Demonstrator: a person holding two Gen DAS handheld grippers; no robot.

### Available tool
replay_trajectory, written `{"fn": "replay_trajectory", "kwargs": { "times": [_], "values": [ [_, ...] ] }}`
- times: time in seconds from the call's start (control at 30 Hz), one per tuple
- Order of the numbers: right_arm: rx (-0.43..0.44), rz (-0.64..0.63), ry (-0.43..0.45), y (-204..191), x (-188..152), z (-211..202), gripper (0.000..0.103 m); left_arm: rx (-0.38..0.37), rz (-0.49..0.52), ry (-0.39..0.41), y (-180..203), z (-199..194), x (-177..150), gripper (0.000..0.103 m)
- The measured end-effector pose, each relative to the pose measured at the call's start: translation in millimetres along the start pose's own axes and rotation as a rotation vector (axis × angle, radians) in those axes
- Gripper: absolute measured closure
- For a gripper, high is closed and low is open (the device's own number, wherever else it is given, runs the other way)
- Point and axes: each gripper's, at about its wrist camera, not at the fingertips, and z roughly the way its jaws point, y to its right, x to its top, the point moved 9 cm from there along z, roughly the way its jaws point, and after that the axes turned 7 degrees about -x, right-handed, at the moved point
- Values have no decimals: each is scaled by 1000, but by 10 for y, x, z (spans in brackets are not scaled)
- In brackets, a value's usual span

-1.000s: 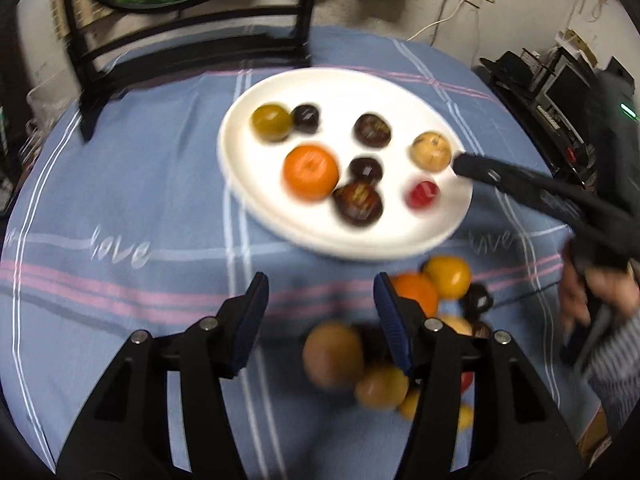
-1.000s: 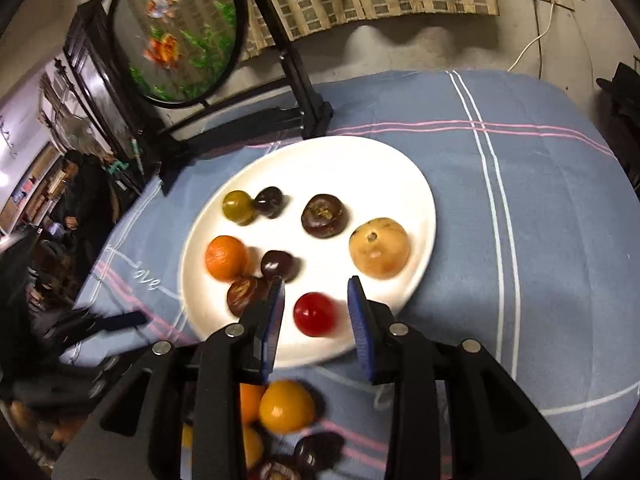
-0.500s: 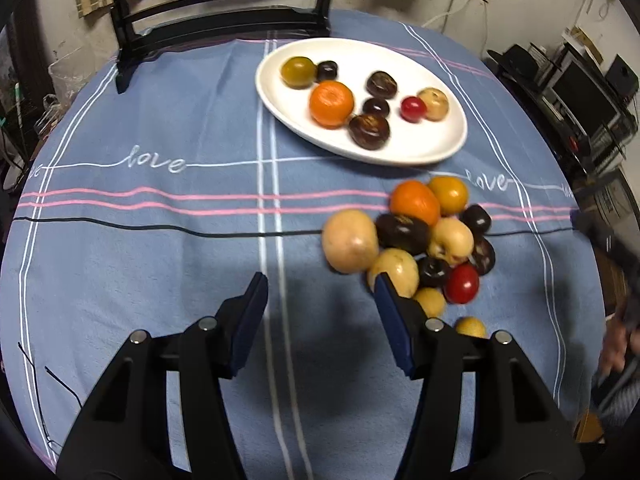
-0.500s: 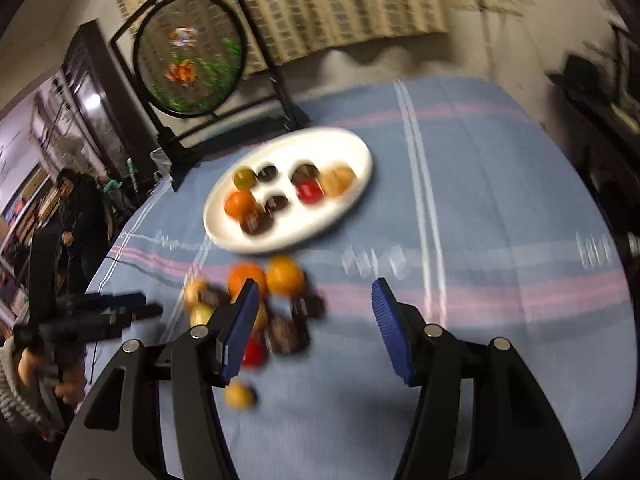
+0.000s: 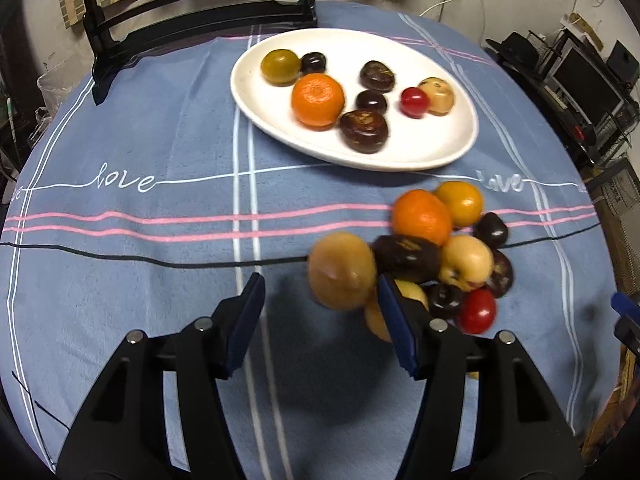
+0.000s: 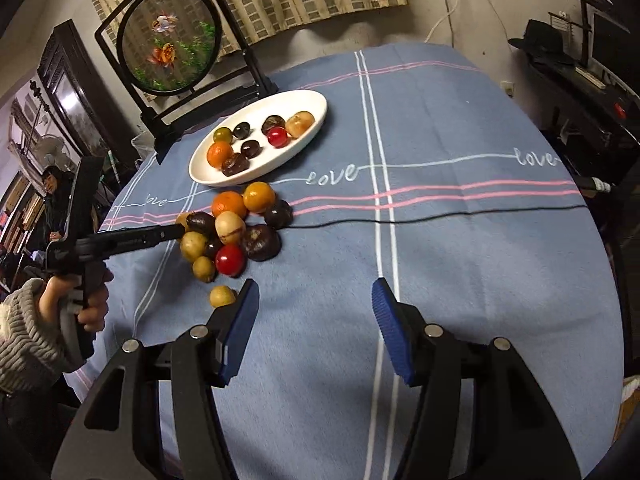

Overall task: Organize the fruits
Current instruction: 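Lower the left tool onto a tan round fruit and close it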

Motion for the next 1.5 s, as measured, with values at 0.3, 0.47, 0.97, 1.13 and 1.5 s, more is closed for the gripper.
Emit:
{"fn": "replay_trajectory", "kwargs": {
  "times": [0.3, 0.47, 0.97, 1.13, 1.5],
  "values": [
    [31, -25, -7, -150, 66, 73, 44, 65, -78, 17, -487, -205, -91, 40],
    [65, -64, -18, -316, 97, 148, 44, 65, -97, 36, -571, -338, -170, 40],
    [37, -60, -23, -284, 54, 112, 44, 2, -56, 33, -251, -147, -20, 41],
    [28, -56, -32, -268, 15, 111, 44, -9, -51, 28, -203, -127, -8, 41],
    [35, -69, -44, -308, 10, 125, 44, 7, -60, 10, -254, -56, -60, 41]
  ]
}}
